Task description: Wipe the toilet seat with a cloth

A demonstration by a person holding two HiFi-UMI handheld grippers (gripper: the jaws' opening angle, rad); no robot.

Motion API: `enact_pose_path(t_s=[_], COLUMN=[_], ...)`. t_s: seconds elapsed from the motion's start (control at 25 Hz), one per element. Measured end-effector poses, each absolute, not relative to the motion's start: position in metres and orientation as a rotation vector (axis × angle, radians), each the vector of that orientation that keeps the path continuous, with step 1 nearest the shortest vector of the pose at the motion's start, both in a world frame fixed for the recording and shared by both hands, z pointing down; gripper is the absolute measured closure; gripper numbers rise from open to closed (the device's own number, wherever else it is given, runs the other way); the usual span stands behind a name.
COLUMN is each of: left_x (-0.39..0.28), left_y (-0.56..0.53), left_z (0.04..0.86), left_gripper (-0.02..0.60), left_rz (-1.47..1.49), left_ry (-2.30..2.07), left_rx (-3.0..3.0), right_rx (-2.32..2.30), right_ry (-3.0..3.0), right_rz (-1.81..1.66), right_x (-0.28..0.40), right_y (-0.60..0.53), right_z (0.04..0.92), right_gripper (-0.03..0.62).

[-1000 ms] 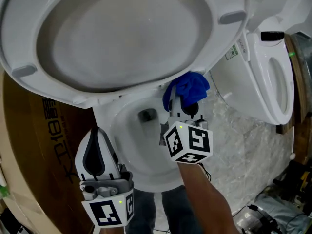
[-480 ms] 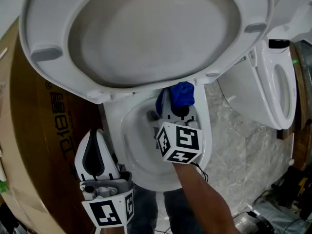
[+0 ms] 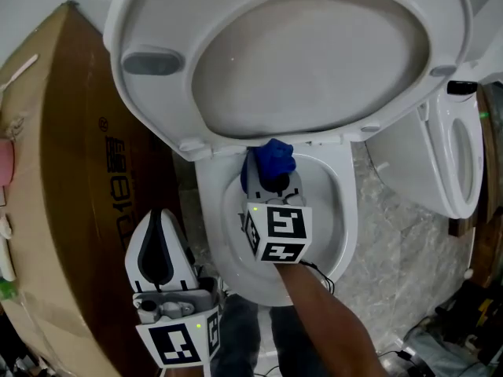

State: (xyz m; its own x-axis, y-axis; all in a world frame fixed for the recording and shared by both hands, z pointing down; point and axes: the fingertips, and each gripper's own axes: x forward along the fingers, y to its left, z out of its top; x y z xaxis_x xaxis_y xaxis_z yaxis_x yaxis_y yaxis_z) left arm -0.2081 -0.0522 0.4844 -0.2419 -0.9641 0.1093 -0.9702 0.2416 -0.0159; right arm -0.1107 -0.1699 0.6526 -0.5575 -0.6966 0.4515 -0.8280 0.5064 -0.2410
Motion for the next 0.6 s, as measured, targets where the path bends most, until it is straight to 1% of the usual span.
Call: enact_pose_path(t_s=[0.16, 0.32, 0.48, 0.6], left_x=[-0.214, -0.209, -0.198, -0.189], left_y=[-0.048, -0.050, -0.054, -0.061], left_z=[0.480, 0.467, 0.443, 0.416], left_gripper=[0.566, 0.566, 0.566, 0.566], left_rz=[0.113, 0.101, 0.091, 0.074], left_ry=[-2.417, -2.412, -2.397, -2.392], left_rx=[1.881, 1.888, 1.913, 1.937], right_rx=[1.276, 1.235, 1.226, 1.238], right_ry=[-2.450, -2.484, -2.541, -2.631], right_rz=[0.639, 0.620, 0.565, 0.476], right_x=[-0.111, -0.108, -0.093, -0.082], right_y=[-0.168, -0.157, -0.141, -0.134], right_z=[0.649, 0.624, 0.577, 0.519], right_gripper=[0.528, 0.528, 0.528, 0.528])
